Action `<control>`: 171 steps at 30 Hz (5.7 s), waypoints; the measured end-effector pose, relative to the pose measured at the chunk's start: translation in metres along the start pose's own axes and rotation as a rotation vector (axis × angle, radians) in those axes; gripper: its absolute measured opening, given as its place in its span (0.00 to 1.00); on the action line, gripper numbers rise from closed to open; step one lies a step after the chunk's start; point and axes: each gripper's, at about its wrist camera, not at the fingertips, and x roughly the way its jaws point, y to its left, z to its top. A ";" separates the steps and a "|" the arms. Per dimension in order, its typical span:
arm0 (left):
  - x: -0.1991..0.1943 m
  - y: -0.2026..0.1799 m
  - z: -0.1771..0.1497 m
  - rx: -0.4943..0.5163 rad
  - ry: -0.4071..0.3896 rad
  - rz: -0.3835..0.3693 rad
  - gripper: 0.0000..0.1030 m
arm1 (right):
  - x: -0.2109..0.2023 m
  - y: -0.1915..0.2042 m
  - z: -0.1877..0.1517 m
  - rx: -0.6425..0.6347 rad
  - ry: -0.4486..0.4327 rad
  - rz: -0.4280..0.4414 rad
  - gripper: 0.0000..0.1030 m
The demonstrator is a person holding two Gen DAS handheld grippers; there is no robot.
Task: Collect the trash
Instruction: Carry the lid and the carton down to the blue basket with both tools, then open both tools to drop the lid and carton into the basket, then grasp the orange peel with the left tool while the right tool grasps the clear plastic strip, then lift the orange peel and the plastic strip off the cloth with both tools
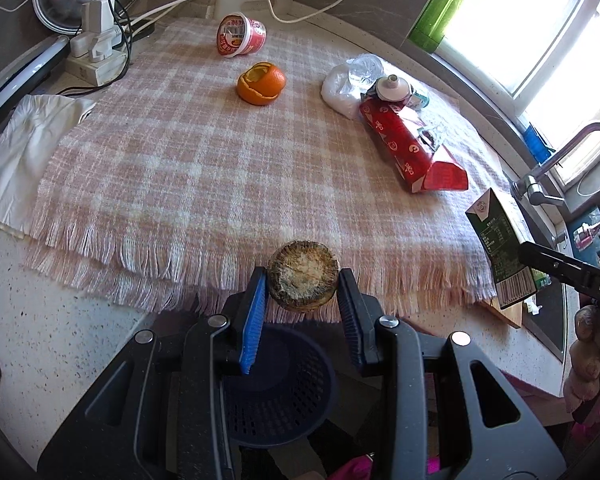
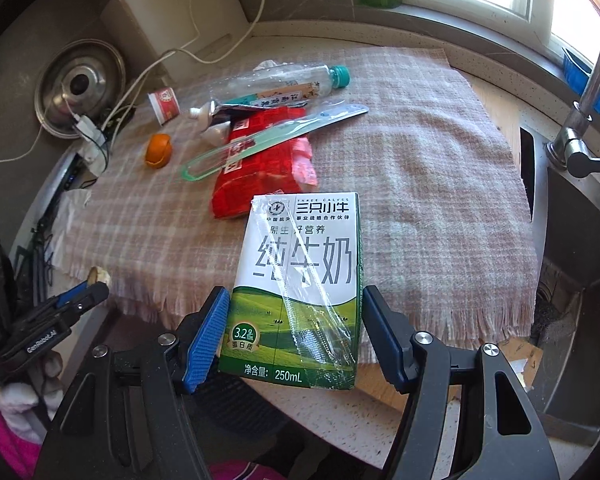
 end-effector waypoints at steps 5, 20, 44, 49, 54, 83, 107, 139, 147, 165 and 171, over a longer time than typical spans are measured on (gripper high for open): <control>-0.003 0.009 -0.021 -0.007 0.028 -0.003 0.34 | 0.000 0.024 -0.022 -0.030 0.025 0.053 0.65; 0.017 0.037 -0.088 -0.021 0.152 0.011 0.34 | 0.038 0.081 -0.103 -0.126 0.176 0.136 0.65; 0.100 0.047 -0.141 0.035 0.341 0.060 0.42 | 0.120 0.083 -0.157 -0.185 0.346 0.097 0.19; 0.102 0.052 -0.142 0.030 0.346 0.070 0.52 | 0.117 0.083 -0.156 -0.190 0.348 0.106 0.26; 0.096 0.049 -0.129 0.039 0.330 0.071 0.52 | 0.113 0.091 -0.149 -0.194 0.337 0.103 0.27; 0.007 0.020 0.002 -0.033 -0.005 0.050 0.52 | 0.011 0.023 -0.012 -0.072 0.003 0.126 0.64; 0.074 0.025 0.143 -0.164 -0.085 0.125 0.63 | 0.091 -0.089 0.120 0.280 0.085 0.300 0.64; 0.134 0.042 0.188 -0.227 -0.076 0.134 0.47 | 0.136 -0.119 0.142 0.570 0.139 0.498 0.15; 0.113 0.038 0.177 -0.228 -0.108 0.133 0.46 | 0.104 -0.111 0.144 0.509 0.074 0.517 0.14; 0.019 0.026 0.121 -0.250 -0.224 0.162 0.45 | 0.034 -0.024 0.147 0.074 -0.045 0.480 0.14; -0.010 0.026 0.084 -0.271 -0.239 0.141 0.45 | 0.025 0.008 0.121 -0.077 -0.040 0.452 0.14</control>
